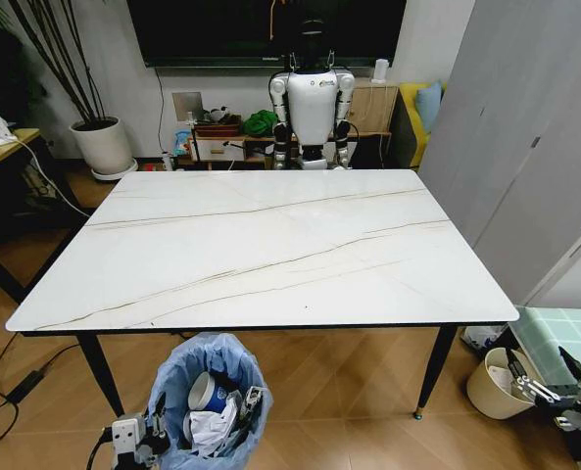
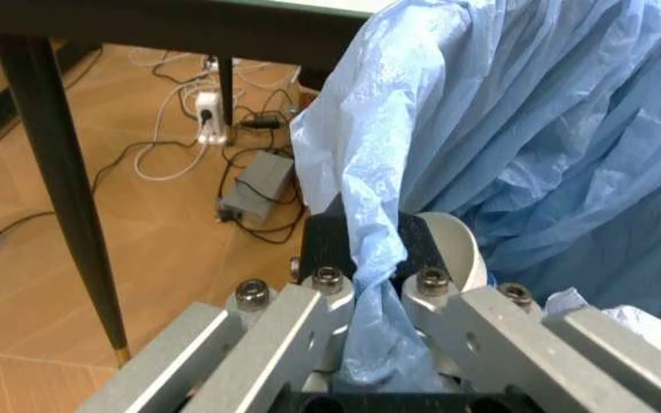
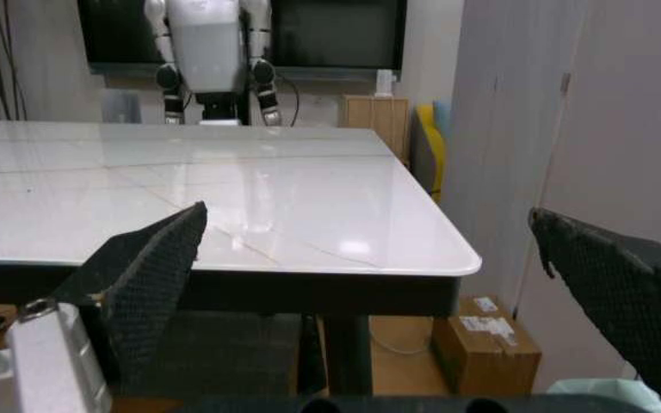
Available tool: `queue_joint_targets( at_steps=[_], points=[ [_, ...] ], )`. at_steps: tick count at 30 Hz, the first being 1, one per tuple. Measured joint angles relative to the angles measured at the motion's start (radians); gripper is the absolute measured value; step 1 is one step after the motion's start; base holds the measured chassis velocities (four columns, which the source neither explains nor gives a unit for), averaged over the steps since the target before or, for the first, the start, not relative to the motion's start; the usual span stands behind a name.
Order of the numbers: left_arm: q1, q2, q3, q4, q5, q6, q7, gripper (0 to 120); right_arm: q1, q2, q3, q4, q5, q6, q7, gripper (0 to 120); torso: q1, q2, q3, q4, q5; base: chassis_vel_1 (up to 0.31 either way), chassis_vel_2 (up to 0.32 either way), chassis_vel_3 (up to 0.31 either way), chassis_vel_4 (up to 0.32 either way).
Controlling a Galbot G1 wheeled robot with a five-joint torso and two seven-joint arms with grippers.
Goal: Pick up the trash bin and place the trash from the table into it.
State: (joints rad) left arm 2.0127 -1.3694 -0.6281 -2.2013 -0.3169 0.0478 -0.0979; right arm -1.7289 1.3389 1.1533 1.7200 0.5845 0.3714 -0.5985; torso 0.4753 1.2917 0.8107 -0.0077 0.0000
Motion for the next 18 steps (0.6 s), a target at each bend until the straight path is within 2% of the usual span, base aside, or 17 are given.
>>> queue_joint_targets(
  at_steps=[18],
  points=[
    [-0.012, 0.009, 0.002, 0.013, -0.007, -0.007, -0.003, 0, 0.000, 0.000, 0.000, 0.000, 0.000, 0.000, -0.001, 100, 0.000, 0.000, 0.000, 0.0000, -0.0001, 0.000, 0.000, 0.000, 0.000]
  ],
)
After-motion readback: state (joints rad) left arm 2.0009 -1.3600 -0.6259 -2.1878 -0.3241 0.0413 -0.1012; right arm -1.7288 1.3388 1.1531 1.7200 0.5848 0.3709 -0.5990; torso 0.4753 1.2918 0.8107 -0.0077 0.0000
